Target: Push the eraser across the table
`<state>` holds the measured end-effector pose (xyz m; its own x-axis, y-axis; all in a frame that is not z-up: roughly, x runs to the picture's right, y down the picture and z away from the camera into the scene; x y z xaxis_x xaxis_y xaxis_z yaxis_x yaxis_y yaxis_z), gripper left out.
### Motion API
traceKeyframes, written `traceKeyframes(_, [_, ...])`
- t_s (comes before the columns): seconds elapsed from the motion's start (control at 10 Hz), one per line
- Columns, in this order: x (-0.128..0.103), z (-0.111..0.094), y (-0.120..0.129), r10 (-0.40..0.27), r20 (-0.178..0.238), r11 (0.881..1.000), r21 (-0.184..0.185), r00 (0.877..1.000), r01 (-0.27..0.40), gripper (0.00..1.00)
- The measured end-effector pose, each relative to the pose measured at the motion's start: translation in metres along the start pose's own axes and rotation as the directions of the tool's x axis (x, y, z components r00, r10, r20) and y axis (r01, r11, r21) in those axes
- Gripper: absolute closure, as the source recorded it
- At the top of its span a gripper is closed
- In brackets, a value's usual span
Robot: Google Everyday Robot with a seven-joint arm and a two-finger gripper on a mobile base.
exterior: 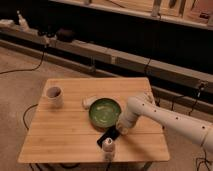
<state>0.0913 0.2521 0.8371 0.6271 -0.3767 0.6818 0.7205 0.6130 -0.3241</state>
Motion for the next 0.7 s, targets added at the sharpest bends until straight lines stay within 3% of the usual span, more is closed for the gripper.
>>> traceKeyframes(0.2, [-0.016,0.007,-0.011,-0.055,0.02,0.998,-0.027,0.998,0.056,1.0])
traceKeyframes(0.5, [-0.046,0.02,-0.021,-0.172,0.025,0.979,-0.102,0.985,0.174,1.0])
traceKeyframes(0.7, [-0.066,0.028,-0.028,-0.209,0.035,0.966,-0.148,0.977,0.212,1.0])
